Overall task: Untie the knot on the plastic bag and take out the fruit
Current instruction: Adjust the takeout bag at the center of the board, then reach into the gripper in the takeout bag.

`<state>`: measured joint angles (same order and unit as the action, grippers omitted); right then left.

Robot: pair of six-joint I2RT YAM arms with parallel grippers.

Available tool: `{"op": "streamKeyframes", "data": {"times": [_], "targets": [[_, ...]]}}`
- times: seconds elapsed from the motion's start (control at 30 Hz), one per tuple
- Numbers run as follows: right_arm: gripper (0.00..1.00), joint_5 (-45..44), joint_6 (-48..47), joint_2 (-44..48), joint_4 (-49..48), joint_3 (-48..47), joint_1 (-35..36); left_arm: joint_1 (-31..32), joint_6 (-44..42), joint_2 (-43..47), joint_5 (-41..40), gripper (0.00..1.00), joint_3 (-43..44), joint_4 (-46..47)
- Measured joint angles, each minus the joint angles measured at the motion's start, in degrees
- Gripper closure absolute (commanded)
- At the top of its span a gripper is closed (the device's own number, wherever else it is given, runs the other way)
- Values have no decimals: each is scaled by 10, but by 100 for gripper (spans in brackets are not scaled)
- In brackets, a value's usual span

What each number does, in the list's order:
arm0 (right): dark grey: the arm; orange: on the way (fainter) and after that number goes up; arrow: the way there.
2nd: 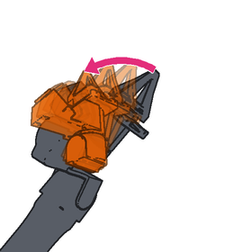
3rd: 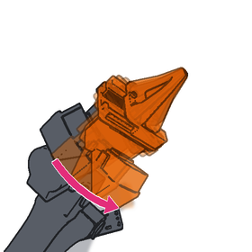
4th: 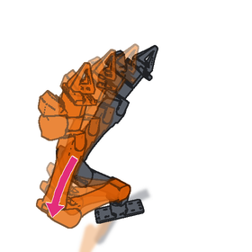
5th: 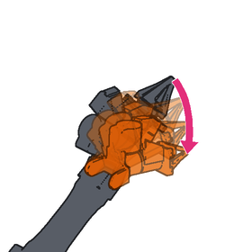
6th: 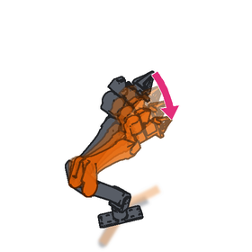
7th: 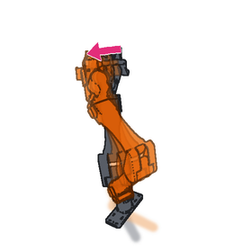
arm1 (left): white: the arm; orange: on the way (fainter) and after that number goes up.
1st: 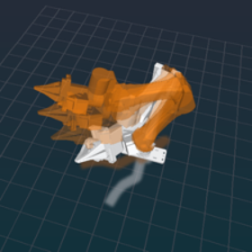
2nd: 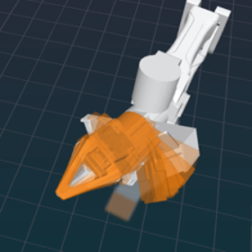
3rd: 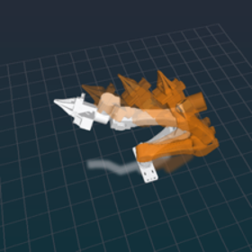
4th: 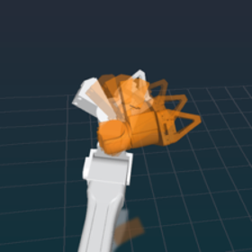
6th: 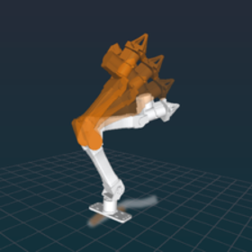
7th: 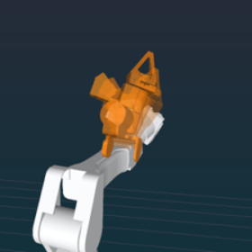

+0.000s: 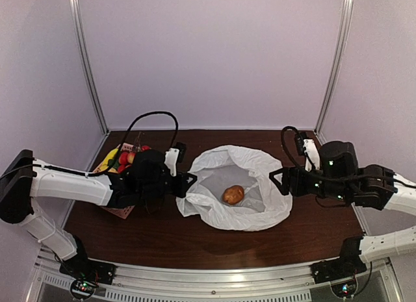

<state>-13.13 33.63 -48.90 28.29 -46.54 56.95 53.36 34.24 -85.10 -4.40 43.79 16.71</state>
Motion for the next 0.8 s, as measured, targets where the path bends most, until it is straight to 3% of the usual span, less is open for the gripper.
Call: {"op": "streamKeyframes", "data": {"times": [0.17,0.33,0.6,0.8], "targets": [[33,12,-42,-57,-26,-36,14,0,-3,-2,2,100,0,-2],[37,30,-62,-163,-54,-65,19,0,-5,-3,2,100,0,-3],[35,52,-51,-302,-96,-91,22,0,-12,-8,2,100,6,-9],[25,42,-36,-405,-99,-141,6,0,-16,-8,2,100,7,-14]]}}
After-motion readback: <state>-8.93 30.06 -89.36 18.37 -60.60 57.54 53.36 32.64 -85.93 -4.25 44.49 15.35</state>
